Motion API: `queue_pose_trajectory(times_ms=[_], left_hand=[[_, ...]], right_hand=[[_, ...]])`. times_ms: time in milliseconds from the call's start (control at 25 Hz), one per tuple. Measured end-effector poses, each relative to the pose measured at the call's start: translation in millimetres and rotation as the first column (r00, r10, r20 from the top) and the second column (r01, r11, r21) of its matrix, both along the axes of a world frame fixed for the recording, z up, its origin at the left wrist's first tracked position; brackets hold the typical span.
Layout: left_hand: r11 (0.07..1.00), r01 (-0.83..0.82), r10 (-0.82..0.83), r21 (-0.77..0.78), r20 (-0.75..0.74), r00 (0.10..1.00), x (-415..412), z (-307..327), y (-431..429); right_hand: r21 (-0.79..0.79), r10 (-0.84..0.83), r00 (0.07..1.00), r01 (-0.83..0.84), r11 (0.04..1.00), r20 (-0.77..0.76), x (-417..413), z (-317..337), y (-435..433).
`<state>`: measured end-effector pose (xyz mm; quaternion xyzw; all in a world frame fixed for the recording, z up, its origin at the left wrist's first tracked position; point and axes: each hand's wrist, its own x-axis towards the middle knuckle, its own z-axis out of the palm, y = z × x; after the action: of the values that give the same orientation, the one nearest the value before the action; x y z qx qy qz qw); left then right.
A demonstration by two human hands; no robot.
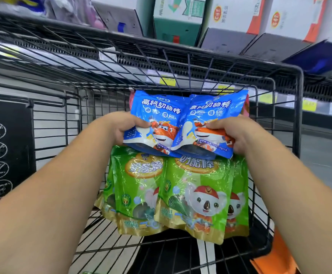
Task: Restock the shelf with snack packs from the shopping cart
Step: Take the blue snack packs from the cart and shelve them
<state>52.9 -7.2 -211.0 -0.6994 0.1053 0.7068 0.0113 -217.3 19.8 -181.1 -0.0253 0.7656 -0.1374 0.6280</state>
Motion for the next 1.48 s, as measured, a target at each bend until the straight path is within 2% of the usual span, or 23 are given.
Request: queue_pose_trajectory(times_ms=[160, 320, 600, 920, 1080, 1240, 1480], left_hand=[[0.995, -0.045, 0.046, -0.089, 0.004, 0.999, 2.3, -0.3, 8.2], [0.983, -0.132, 0.134, -0.13, 0.003, 0.991, 8.7, 10.3, 23.0], [0.945, -0.247, 0.23, -0.215, -0.105, 0.968, 22.0, 57.2, 53.8], [0.888, -0.312, 0.249, -0.338, -0.218, 0.944, 34.3, 140.8, 86.0], [0.83, -0.338, 0.254, -0.443, -0.239, 0.937, 34.0, 193.5, 92.6], [0.781, -0.294, 0.185, -0.551, -0.245, 0.952, 27.1, 249.7, 90.1], [0.729, -0.277, 0.099, -0.626, -0.304, 0.947, -8.6, 332.6, 92.6]], right_hand=[[-0.007, 0.03, 0.999, -0.03, 1.0, 0.014, 0.8, 3.0, 0.7], [-0.081, 0.008, 0.997, -0.002, 0.997, 0.076, 0.6, 13.2, 10.8], [-0.234, 0.017, 0.975, 0.036, 0.971, 0.224, -1.8, 55.6, 37.8], [-0.389, 0.188, 0.943, -0.07, 0.919, 0.276, -3.5, 143.7, 50.3], [-0.474, 0.232, 0.931, -0.075, 0.877, 0.282, -7.3, 194.7, 53.7], [-0.555, 0.237, 0.934, -0.052, 0.83, 0.267, -19.0, 241.0, 61.5], [-0.634, 0.242, 0.927, -0.006, 0.773, 0.286, -58.8, 312.9, 82.6]])
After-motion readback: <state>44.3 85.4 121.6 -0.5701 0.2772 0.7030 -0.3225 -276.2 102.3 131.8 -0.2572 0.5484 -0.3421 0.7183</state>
